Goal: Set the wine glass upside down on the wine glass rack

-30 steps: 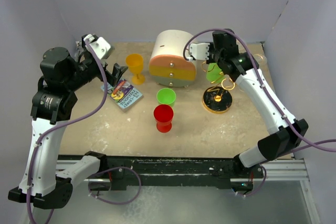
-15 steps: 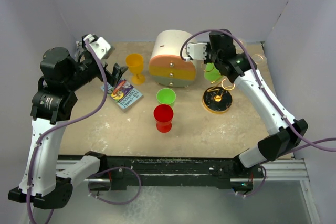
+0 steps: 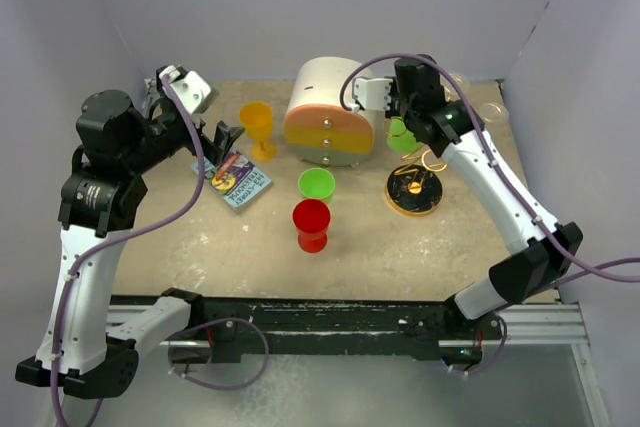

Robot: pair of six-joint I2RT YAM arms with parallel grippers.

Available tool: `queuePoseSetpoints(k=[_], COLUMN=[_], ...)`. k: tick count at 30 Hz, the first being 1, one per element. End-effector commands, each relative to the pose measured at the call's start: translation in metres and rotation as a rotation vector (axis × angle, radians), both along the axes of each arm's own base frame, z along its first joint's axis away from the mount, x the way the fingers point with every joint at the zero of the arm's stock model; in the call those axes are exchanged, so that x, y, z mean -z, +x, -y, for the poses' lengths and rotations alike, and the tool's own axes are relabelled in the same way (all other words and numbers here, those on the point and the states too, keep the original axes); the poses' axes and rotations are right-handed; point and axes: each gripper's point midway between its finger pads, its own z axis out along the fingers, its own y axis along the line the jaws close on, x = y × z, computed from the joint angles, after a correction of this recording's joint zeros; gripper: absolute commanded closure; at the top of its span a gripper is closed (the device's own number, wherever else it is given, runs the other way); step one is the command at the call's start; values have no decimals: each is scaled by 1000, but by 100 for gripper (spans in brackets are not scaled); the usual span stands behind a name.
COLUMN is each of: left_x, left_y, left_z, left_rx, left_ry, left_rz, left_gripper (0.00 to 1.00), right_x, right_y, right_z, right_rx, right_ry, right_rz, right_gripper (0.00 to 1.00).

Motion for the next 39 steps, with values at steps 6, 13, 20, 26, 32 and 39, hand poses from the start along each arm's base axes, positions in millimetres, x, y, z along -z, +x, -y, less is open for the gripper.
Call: queuePoseSetpoints(k=[6, 13, 20, 26, 32, 39], left_x=[-13, -14, -13, -12, -12, -12], left_y=[-1, -2, -3, -4, -4, -5], left_z=[1, 0, 0, 0, 1, 0], left_rx=[12, 12, 11, 16, 18, 18], left_ry=[-11, -12, -8, -6, -6, -6], left_rz=[49, 53, 53, 52, 54, 56], left_gripper=[1, 1, 1, 1, 1, 1], right_x=[-9, -3, 3, 7, 11, 6], right_y=[9, 14, 15, 13, 12, 9], right_z=[-11, -19, -28, -32, -36, -40], right_rx=[8, 10, 2, -2, -7, -16], right_ry=[59, 81, 104, 123, 138, 166], right_rz=[53, 52, 40, 28, 18, 22], right_gripper=[100, 99, 98, 96, 93, 88])
